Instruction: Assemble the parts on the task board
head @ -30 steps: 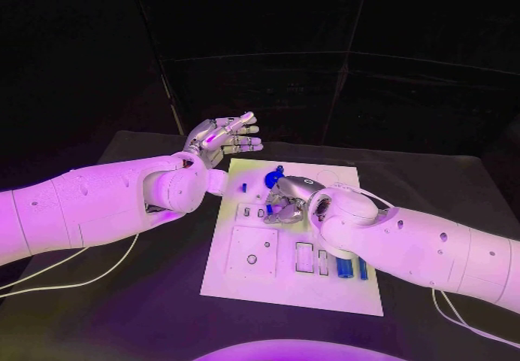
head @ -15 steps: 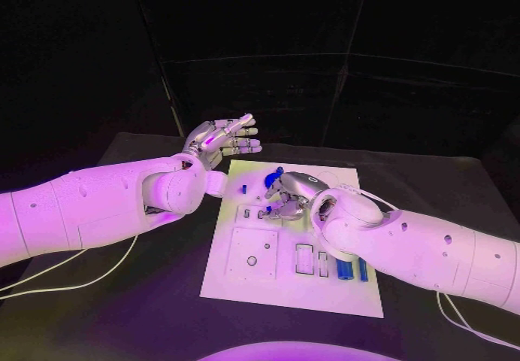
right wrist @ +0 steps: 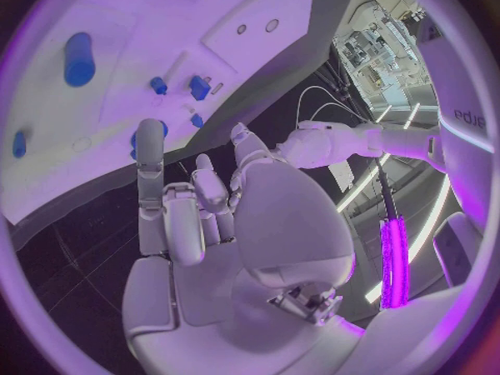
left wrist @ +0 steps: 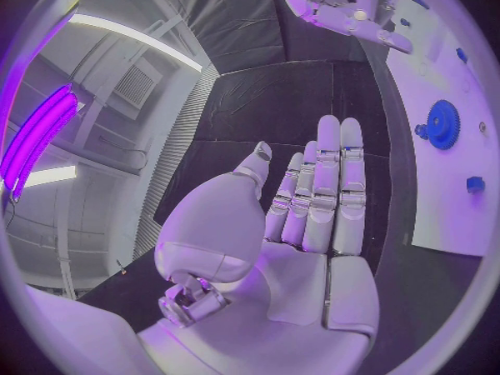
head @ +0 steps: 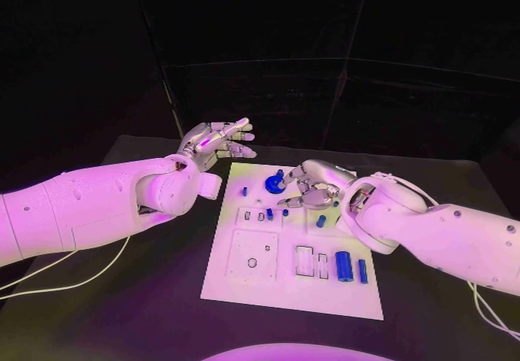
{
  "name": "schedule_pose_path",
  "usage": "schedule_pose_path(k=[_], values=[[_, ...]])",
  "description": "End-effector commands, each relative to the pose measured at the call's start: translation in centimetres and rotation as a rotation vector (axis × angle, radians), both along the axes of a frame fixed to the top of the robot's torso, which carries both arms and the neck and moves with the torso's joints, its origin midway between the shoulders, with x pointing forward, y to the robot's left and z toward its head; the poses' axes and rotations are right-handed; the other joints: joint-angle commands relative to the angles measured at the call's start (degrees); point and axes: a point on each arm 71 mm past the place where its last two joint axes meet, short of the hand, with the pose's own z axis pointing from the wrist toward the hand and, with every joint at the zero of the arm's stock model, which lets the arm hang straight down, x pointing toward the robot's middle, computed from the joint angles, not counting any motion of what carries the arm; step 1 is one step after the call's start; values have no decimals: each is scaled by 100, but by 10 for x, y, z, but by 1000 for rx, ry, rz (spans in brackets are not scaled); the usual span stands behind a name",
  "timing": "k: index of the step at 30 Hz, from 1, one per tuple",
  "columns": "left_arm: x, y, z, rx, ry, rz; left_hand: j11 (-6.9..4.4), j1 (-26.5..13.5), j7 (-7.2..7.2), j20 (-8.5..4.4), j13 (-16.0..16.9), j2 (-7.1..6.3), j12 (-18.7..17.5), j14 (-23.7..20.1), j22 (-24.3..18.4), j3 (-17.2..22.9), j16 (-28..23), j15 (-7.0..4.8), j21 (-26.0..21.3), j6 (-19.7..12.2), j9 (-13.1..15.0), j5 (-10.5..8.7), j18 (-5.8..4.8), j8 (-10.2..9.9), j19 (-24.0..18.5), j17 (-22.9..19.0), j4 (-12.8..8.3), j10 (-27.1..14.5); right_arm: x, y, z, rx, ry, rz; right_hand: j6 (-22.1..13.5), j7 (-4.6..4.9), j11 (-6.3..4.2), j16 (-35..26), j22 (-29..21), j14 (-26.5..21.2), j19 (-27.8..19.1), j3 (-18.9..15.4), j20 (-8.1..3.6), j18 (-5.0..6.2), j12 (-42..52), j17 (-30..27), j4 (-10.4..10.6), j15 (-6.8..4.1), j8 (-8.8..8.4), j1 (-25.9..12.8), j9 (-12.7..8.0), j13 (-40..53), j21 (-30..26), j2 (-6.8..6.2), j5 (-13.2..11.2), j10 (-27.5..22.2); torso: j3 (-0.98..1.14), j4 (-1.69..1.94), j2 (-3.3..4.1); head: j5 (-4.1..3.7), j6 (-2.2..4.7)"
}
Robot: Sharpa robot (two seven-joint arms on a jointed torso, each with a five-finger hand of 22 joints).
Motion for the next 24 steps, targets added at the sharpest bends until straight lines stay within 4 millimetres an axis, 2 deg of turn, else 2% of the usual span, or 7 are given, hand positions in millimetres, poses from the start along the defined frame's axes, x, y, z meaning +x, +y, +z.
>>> schedule_pose_path(k=[1,4,7,12,17,21,24], values=[[1,3,1,137,-34,-67,-261,157,-217,-260,170,-96,346,657,202,25,704,-266,388,347,80,42,99,203,570,406,-146,555,1,-9,15,177,113,78,3,-16,0,-35,-12,225,-33,-24,-14,36,-38,-10,-3,6,45,27,0,-28,-35,63,-41,-51,27,-31,-84,3,-23],[2,5,4,277,-31,-125,-538,224,-461,-545,469,-242,767,1172,641,-13,3804,-563,1133,697,214,101,58,388,1352,3685,-245,1072,11,-30,31,269,105,33,-17,-15,-1,-39,-30,235,-18,-76,-18,36,-36,-1,55,4,70,13,-6,-39,-57,160,-142,-43,35,-45,-138,-24,-63],[0,2,4,427,8,-204,-627,-104,-586,-672,888,-256,1232,1187,2251,-219,5511,-639,2669,807,343,-22,-167,437,1622,5657,5,1253,19,-48,42,335,95,-13,-19,-15,-1,-50,-33,231,-16,-87,-19,35,-46,-25,68,3,76,9,-6,-58,-62,177,-139,-56,50,-41,-181,-19,-70],[-2,-4,0,707,78,-310,-736,-657,-699,-801,1702,-236,2151,1261,3878,-849,6407,-706,4124,962,621,26,-297,629,1612,6844,685,1292,29,-72,54,365,66,-57,-42,-13,1,-103,-53,207,-19,-135,-19,34,-81,-123,70,4,96,54,-11,-115,-94,201,-24,-106,108,-29,-240,13,-136],[0,-13,-5,880,163,-355,-864,-452,-826,-849,5504,-126,5599,1413,5796,-1195,6954,-809,5698,1010,1126,29,-539,1033,1720,7680,898,1803,36,-81,57,368,52,-76,-46,-13,1,-115,-59,201,-21,-155,-19,33,-81,-145,75,5,102,55,-12,-117,-102,197,-6,-108,141,-17,-287,-4,-173],[-1,-22,-14,1002,256,-415,-856,-482,-824,-839,5882,-73,5926,1413,6005,-1367,6954,-805,5874,870,1373,13,-552,1198,1658,7680,1044,1703,37,-81,58,369,46,-70,-46,-14,0,-120,-64,200,-21,-168,-19,34,-75,-148,75,4,112,68,-12,-112,-110,205,21,-101,153,-6,-299,-27,-205],[-2,-28,-23,1085,331,-454,-809,-427,-756,-815,5185,-16,5361,1413,5934,-1419,6954,-769,5837,639,1477,-10,-532,1207,1634,7680,1079,1188,37,-80,59,369,43,-66,-44,-15,-1,-122,-66,200,-21,-172,-19,34,-73,-151,74,4,116,75,-11,-110,-113,208,31,-98,171,-11,-305,-35,-217]])
